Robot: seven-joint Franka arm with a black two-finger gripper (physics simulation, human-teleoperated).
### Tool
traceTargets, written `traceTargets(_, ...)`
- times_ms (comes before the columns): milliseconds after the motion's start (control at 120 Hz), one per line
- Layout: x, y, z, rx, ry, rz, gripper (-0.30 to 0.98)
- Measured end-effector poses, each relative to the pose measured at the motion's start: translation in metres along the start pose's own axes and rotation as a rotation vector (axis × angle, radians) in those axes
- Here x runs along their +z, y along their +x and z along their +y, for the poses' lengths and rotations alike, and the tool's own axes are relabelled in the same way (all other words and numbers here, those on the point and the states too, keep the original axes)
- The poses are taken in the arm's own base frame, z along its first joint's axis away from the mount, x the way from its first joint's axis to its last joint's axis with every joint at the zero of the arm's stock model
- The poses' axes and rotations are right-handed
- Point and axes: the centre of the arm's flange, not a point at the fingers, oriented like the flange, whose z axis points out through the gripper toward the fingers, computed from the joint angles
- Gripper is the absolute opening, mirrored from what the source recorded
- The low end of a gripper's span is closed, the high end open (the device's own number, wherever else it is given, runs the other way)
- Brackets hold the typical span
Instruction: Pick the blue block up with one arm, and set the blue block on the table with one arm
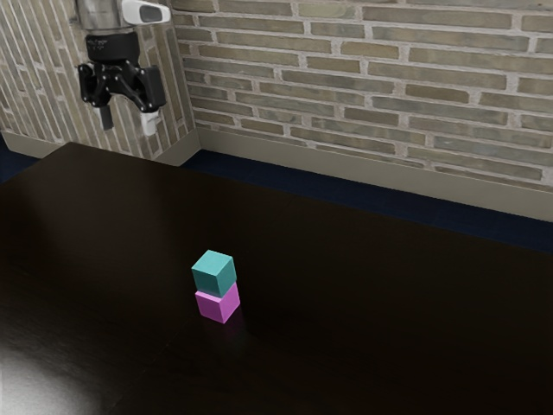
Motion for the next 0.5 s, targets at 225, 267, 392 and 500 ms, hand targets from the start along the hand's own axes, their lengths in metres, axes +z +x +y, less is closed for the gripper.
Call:
traceTargets(225, 0.081, 0.091, 0.025, -0.004, 0.000, -0.004, 0.69)
traceTargets(267, 0.112, 0.099, 0.039, 0.007, 0.020, -0.024, 0.69)
traceTargets(392, 0.185, 0.058, 0.045, -0.001, 0.059, -0.043, 0.69)
traceTargets(500, 0.238, 0.068, 0.061, 0.028, 0.104, -0.007, 0.69)
